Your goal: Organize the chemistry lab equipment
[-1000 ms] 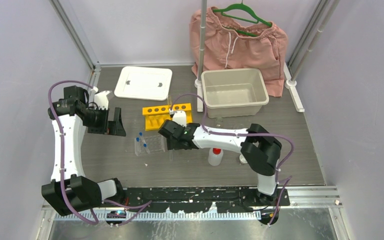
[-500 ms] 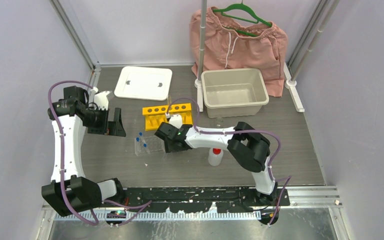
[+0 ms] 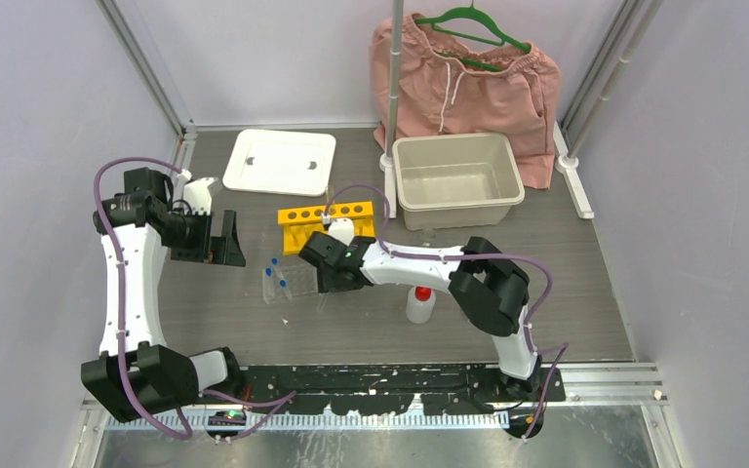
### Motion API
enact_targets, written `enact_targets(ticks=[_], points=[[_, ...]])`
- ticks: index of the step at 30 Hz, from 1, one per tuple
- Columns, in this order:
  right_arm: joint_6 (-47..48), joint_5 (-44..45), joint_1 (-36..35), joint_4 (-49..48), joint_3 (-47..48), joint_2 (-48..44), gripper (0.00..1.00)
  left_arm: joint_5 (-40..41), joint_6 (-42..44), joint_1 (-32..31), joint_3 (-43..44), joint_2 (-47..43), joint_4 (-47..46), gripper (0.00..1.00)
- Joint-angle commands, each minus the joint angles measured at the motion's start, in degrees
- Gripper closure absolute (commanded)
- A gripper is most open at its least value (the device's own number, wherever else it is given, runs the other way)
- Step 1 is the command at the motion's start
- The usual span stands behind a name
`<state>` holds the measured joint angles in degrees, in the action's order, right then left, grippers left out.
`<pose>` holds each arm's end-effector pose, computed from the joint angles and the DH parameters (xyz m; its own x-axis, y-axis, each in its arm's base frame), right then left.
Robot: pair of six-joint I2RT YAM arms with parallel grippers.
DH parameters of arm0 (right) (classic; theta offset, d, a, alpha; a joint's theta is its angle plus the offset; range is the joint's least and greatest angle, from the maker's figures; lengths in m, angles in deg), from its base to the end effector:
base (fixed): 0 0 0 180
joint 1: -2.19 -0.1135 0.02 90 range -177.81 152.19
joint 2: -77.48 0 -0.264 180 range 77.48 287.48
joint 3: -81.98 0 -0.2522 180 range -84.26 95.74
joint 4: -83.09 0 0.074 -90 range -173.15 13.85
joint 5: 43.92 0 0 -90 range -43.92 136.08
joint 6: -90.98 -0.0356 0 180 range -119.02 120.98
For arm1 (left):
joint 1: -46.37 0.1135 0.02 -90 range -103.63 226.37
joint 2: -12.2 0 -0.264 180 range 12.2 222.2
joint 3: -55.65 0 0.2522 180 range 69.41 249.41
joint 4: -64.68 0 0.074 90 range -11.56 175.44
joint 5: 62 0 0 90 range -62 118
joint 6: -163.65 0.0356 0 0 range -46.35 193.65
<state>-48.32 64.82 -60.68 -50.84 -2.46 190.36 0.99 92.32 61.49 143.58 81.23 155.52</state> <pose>0.1979 0.3611 0.1853 -0.8551 -0.0944 -0.5099 -0.1977 0.9684 0.1523 0.1943 0.0358 0.3412 -0.9004 0.0521 -0.4319 0.2024 0.9290 -0.3098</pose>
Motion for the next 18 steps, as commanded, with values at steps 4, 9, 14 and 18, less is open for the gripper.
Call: enact_targets(ticks=[4, 9, 14, 18], points=[[-3.5, -2.9, 0.8, 0.2, 4.0, 1.6, 0.49, -0.2, 1.2, 0.3, 1.4, -1.4, 0.3, 0.0], [-3.6, -2.9, 0.8, 0.4, 5.5, 3.3, 0.5, 0.0, 1.2, 0.2, 1.5, -1.6, 0.3, 0.0], [-3.6, -2.4, 0.9, 0.7, 5.9, 4.7, 0.52, 0.1, 1.4, 0.2, 1.6, -1.4, 0.3, 0.0], [-3.8, -2.0, 1.1, 0.7, 5.8, 5.8, 0.53, 0.0, 1.3, 0.3, 1.4, -1.4, 0.2, 0.0]])
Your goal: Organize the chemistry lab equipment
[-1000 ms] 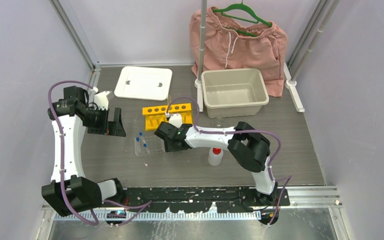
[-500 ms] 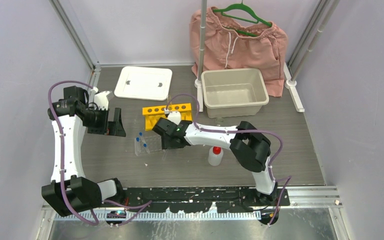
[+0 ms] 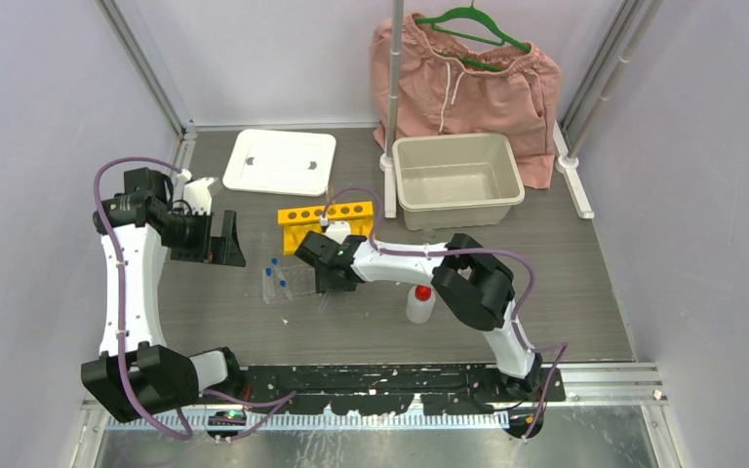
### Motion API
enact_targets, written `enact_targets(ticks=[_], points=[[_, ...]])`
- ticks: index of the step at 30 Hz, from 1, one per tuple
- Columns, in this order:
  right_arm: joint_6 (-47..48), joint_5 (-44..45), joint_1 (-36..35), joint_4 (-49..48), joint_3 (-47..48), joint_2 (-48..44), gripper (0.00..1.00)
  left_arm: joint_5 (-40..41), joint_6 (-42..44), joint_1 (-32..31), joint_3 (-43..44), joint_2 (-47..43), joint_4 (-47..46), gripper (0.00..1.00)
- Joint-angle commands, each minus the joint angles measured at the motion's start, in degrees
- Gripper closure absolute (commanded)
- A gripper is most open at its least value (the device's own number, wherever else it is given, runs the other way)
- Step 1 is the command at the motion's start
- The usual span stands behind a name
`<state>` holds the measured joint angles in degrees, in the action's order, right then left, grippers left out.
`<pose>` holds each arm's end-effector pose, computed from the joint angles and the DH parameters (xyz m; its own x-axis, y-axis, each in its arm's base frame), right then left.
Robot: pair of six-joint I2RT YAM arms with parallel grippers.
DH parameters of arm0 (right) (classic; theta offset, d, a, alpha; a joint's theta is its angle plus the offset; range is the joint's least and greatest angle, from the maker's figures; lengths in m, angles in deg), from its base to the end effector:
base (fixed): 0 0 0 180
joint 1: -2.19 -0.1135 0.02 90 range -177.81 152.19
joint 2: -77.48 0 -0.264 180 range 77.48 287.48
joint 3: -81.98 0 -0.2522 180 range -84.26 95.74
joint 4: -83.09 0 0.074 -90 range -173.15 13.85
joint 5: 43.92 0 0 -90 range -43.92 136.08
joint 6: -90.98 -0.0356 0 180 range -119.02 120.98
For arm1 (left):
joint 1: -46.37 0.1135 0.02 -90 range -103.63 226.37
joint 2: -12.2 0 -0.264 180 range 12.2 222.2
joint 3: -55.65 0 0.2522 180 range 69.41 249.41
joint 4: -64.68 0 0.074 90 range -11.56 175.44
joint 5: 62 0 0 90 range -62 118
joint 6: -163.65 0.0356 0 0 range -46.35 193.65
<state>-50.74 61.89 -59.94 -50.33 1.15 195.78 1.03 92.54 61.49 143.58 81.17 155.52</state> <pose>0.2086 0.3738 0.1646 -0.8905 -0.0683 -0.4498 -0.1600 0.9725 0.1691 0.1941 0.0357 0.3414 -0.8993 0.0559 -0.4338 0.2059 0.9291 -0.3071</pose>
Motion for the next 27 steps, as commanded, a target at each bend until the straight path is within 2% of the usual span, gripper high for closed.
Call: enact_targets(ticks=[1, 11, 15, 18, 23, 27], points=[[-1.3, 1.2, 0.3, 0.4, 2.3, 0.6, 0.54, 0.0, 1.1, 0.3, 1.4, -1.3, 0.2, 0.0], [0.3, 4.2, 0.7, 3.9, 2.8, 0.0, 0.75, -0.5, 0.2, 0.3, 2.3, -0.9, 0.3, 0.0], [2.0, 4.3, 2.5, 5.6, 3.5, -2.6, 0.9, -1.5, 0.0, 0.2, 3.0, -0.1, 1.5, 0.0], [4.9, 6.6, 3.9, 7.3, 5.5, -6.8, 0.98, -4.8, 1.3, 0.2, 4.0, 0.1, 3.4, 0.0], [9.3, 7.9, 4.2, 11.0, 14.9, -11.8, 0.99, -12.9, 2.1, 0.2, 3.5, -1.5, 3.1, 0.05], [10.6, 6.0, 4.0, 9.7, 22.2, -12.7, 0.99, -17.2, 1.3, 0.2, 3.7, -2.6, 1.4, 0.05]])
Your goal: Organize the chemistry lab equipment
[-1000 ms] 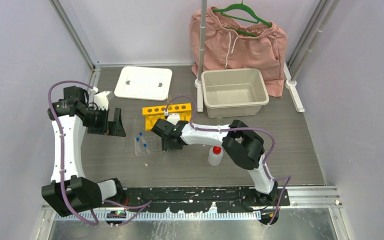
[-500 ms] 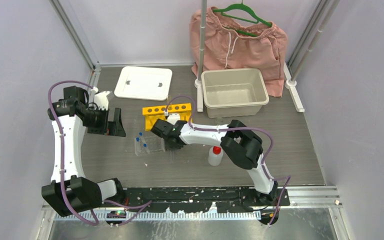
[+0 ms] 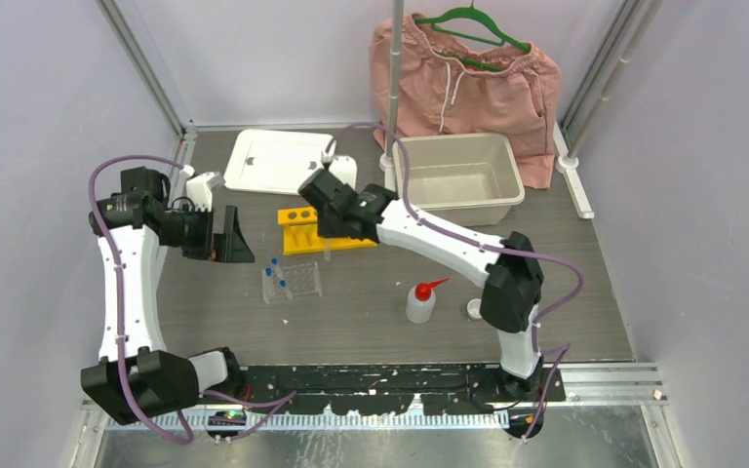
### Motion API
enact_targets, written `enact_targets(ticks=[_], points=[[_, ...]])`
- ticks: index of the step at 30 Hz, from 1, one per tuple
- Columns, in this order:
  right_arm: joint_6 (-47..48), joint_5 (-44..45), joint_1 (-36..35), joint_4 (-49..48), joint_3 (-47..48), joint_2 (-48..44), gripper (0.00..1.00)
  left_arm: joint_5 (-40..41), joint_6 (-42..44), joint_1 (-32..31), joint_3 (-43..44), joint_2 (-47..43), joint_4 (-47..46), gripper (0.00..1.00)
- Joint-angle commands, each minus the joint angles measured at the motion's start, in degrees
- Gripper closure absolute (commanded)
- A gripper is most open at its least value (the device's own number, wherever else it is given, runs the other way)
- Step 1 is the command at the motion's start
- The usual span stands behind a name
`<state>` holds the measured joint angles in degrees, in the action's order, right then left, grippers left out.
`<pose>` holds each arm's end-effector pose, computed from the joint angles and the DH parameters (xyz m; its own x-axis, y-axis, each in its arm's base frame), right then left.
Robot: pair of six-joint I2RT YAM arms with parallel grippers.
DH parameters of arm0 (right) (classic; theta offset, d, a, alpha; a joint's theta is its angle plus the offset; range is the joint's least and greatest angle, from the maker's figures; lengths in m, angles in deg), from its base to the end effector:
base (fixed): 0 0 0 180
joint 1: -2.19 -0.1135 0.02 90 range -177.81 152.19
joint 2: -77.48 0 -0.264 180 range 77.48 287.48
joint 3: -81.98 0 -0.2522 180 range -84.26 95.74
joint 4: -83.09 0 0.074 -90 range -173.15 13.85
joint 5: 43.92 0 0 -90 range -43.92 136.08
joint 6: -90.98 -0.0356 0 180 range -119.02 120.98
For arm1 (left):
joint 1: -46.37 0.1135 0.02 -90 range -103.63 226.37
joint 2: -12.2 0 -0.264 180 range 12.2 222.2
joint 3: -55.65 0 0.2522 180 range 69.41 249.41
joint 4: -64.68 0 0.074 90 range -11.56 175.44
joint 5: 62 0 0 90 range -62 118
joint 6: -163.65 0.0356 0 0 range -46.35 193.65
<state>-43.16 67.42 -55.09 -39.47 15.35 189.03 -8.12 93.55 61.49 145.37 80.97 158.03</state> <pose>0.2431 0.3544 0.2786 -0.7885 -0.0273 -0.6144 -0.1720 0.9689 0.1777 0.1899 0.0296 0.3518 -0.8784 0.0475 -0.4756 0.2769 0.8616 -0.4254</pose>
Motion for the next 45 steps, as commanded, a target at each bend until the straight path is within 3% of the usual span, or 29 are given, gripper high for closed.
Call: enact_targets(ticks=[1, 10, 25, 39, 42, 45], points=[[3.2, -0.4, -0.9, -2.2, 9.2, -6.0, 0.99, -9.2, 0.3, 0.2, 2.1, -2.5, -1.0, 0.06], [4.4, -4.3, -4.8, -13.5, 16.2, -3.7, 0.99, -17.3, 2.2, 0.2, 1.6, -3.0, 1.6, 0.08], [5.8, -6.0, -8.6, -26.1, 10.9, -5.9, 0.99, -21.6, 0.4, 0.2, -0.3, -4.4, -0.5, 0.23], [3.5, -8.0, -10.1, -29.2, 11.0, -3.5, 0.99, -22.6, 0.4, 0.2, -0.8, -4.0, -0.8, 0.54], [2.8, -8.4, -10.2, -29.7, 10.7, -3.2, 0.99, -22.3, 0.3, 0.2, -0.6, -3.9, -1.0, 0.64], [2.5, -8.6, -10.3, -29.6, 10.6, -3.1, 0.99, -22.0, 0.6, 0.2, -0.8, -4.1, -1.3, 0.82]])
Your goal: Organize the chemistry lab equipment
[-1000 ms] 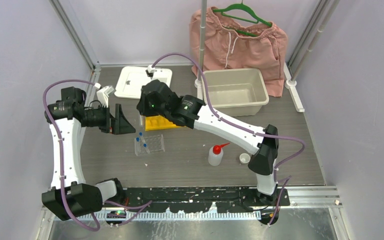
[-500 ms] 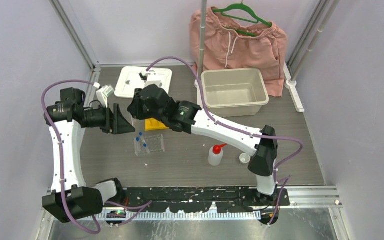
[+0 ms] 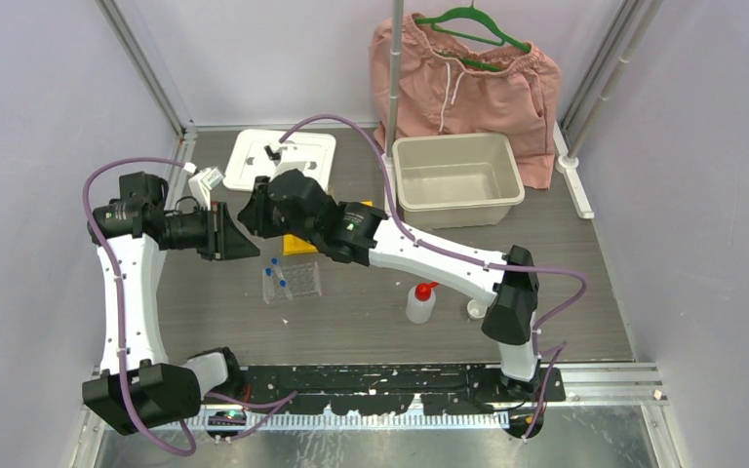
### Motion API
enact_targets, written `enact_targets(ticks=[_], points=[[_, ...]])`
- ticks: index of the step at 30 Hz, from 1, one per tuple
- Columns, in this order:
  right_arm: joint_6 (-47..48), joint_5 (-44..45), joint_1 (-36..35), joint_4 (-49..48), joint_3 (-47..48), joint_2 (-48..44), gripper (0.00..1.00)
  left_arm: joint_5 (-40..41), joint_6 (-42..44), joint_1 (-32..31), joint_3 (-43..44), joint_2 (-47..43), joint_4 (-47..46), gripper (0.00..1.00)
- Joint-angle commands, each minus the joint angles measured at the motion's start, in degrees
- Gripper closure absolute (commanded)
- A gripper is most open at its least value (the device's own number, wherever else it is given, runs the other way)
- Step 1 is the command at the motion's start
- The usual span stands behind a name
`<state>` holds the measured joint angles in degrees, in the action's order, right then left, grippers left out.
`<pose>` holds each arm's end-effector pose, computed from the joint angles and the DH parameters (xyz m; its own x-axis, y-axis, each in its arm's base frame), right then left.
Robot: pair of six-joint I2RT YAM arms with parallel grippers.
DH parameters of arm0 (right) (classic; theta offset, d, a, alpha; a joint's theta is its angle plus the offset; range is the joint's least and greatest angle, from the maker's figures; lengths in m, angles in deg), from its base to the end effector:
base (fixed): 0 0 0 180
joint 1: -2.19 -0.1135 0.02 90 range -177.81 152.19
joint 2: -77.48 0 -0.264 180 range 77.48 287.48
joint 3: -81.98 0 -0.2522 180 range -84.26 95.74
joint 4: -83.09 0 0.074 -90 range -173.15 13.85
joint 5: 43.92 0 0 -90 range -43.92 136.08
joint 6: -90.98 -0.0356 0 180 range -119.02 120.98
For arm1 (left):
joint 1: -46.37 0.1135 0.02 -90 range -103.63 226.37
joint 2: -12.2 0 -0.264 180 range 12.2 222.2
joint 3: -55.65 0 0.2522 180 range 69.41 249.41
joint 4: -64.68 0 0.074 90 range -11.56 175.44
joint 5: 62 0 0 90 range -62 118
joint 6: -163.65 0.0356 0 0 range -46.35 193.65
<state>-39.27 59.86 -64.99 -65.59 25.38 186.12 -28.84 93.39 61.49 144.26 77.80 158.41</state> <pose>0.1832 0.4136 0.3970 -0.6056 0.1788 -0.7754 -0.5442 0.6179 0.5675 0.1757 0.0166 0.3643 -0.8158 -0.0290 -0.5777 0.4246 0.6480 -0.6322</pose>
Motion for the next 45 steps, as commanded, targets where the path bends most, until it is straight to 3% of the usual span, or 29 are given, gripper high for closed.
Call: enact_targets(ticks=[1, 4, 7, 11, 18, 31, 38, 43, 45], points=[[-1.4, -0.8, -0.4, -3.0, 0.8, 0.0, 0.96, -1.1, 1.1, 0.2, 0.2, -1.2, -1.8, 0.88], [-2.1, -0.8, -0.2, 0.2, 3.0, 0.9, 0.66, -0.4, 2.1, 0.2, -0.6, -2.3, -2.7, 0.99], [-3.3, -3.6, 1.1, 4.9, 6.7, 1.9, 0.45, 0.5, 4.5, 0.2, -1.2, -3.7, -2.9, 1.0], [-3.4, -10.5, 3.8, 13.2, 13.2, 3.9, 0.34, 0.5, 9.2, 0.2, -1.5, -5.0, -1.2, 1.0], [-0.4, -27.7, 6.7, 22.0, 23.6, 8.6, 0.44, 0.0, 15.7, 0.2, -1.6, -6.3, 2.0, 1.0], [0.0, -30.7, 7.1, 22.9, 24.8, 10.1, 0.53, -0.2, 15.6, 0.2, -1.3, -5.6, 2.6, 1.0], [0.2, -28.6, 7.1, 21.5, 24.1, 9.6, 0.68, -0.4, 16.3, 0.2, -1.6, -5.5, 3.4, 1.0], [1.7, -27.1, 7.1, 22.2, 23.9, 9.4, 0.85, 0.1, 16.3, 0.2, -1.9, -5.4, 3.1, 1.0], [2.5, -26.0, 7.1, 22.3, 23.1, 9.0, 0.94, 0.1, 15.8, 0.2, -1.9, -5.1, 2.8, 0.92]])
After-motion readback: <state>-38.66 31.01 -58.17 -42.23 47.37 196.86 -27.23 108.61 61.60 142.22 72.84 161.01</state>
